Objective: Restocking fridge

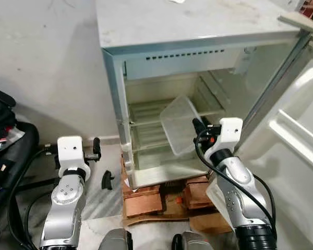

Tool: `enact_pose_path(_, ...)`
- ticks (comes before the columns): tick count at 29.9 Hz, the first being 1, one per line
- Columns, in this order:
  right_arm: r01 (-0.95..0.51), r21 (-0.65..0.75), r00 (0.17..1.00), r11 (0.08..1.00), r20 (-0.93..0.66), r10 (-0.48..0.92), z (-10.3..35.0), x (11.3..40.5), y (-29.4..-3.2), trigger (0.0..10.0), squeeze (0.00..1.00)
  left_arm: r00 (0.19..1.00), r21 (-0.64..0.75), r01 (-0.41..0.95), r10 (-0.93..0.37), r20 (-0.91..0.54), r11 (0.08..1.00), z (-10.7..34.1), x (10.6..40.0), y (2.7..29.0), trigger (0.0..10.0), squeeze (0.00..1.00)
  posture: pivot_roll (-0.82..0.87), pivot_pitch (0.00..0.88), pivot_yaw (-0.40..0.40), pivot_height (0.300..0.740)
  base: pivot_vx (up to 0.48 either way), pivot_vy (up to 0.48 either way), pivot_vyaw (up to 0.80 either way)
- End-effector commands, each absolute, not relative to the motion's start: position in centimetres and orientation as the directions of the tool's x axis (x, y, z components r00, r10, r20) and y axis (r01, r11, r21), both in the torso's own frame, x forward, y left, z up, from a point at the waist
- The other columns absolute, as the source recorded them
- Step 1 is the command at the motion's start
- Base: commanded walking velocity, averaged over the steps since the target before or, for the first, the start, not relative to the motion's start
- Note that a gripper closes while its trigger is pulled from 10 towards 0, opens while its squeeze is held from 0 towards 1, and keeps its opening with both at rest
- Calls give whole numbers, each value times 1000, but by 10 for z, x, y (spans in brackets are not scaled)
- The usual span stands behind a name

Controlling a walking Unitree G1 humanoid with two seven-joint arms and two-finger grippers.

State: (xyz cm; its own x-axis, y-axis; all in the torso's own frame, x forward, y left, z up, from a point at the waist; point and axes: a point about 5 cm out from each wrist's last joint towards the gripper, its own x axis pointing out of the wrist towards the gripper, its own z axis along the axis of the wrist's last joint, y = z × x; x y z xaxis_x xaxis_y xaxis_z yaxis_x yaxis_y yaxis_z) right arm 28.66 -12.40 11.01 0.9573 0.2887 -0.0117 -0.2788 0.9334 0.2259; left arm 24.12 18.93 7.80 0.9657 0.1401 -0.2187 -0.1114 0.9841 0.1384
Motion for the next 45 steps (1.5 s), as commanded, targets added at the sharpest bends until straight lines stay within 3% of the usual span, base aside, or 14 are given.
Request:
enact_pose_path(1, -282, 253, 954, 926, -29, 298, 108, 289, -125, 10000, 0, 966, 167, -70, 109, -235, 983, 78, 238, 186, 10000, 0, 56, 90, -23, 740, 0, 0, 0)
enact_pose_path(7, -313, 319, 941, 895, -26, 338, 108, 317, -109, 10000, 0, 942, 192, 71, -2, -335, 979, 70, 216, 180, 10000, 0, 127, 132, -31, 740, 0, 0, 0)
enact_pose_path(18, -314, 366, 938, 876, -21, 345, 120, 355, -82, 10000, 0, 928, 207, 73, 9, -373, 976, 79, 198, 183, 10000, 0, 240, 223, -67, 740, 0, 0, 0)
enact_pose_path(28, -263, 483, 947, 835, -36, 319, 125, 369, -57, 10000, 0, 923, 201, 86, -2, -385, 976, 90, 182, 180, 10000, 0, 312, 263, -57, 740, 0, 0, 0)
enact_pose_path(31, -176, 593, 954, 785, -92, 284, 118, 369, -48, 10000, 0, 924, 214, 91, -3, -382, 973, 96, 179, 182, 10000, 0, 340, 274, -56, 740, 0, 0, 0)
enact_pose_path(35, -80, 642, 951, 763, -180, 251, 110, 366, -38, 10000, 0, 923, 215, 78, 11, -385, 973, 97, 175, 184, 10000, 0, 345, 277, -59, 740, 0, 0, 0)
enact_pose_path(37, -54, 749, 952, 660, -160, 259, 112, 365, -32, 10000, 0, 920, 213, 71, 19, -391, 974, 97, 173, 183, 10000, 0, 340, 278, -67, 740, 0, 0, 0)
enact_pose_path(45, -22, 776, 960, 630, -160, 231, 116, 365, -21, 10000, 0, 915, 192, 69, 15, -403, 979, 95, 169, 176, 10000, 0, 328, 283, -78, 740, 0, 0, 0)
